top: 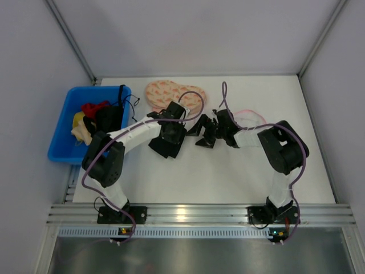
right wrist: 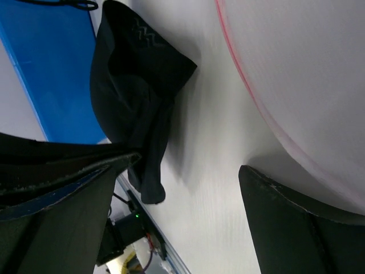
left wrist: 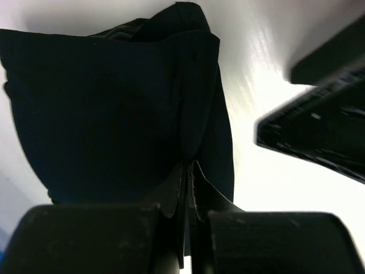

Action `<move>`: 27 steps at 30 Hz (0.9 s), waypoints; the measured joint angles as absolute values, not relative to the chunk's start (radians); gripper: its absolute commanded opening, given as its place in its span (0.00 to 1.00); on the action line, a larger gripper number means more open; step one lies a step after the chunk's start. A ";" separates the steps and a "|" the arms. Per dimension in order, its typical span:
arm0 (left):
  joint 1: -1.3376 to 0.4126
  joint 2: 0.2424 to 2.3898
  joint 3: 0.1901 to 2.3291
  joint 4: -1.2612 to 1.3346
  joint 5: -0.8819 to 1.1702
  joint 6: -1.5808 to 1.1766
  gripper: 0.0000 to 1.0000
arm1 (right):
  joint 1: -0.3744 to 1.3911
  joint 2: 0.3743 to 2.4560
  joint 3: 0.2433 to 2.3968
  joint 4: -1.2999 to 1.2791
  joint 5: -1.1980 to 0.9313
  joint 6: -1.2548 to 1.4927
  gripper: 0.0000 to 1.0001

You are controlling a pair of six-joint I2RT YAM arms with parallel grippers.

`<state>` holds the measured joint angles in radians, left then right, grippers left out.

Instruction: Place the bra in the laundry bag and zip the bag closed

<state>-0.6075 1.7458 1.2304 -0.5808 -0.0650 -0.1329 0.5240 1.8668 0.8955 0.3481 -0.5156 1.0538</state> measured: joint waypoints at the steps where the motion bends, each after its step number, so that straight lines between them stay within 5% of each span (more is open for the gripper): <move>1: -0.601 1.746 1.228 -0.575 -0.050 -0.136 0.00 | 0.529 1.883 0.907 0.358 -0.507 1.072 0.90; 10: -0.538 1.745 1.203 -0.538 0.099 -0.172 0.00 | 0.581 1.969 0.988 0.411 -0.461 1.148 0.85; 17: -0.500 1.736 1.168 -0.514 0.203 -0.186 0.00 | 0.605 2.028 1.024 0.464 -0.456 1.174 0.69; 26: -0.489 1.730 1.140 -0.499 0.290 -0.201 0.00 | 0.612 2.060 1.031 0.495 -0.462 1.172 0.23; 27: -0.489 1.729 1.140 -0.499 0.294 -0.204 0.02 | 0.613 2.060 1.030 0.501 -0.464 1.171 0.11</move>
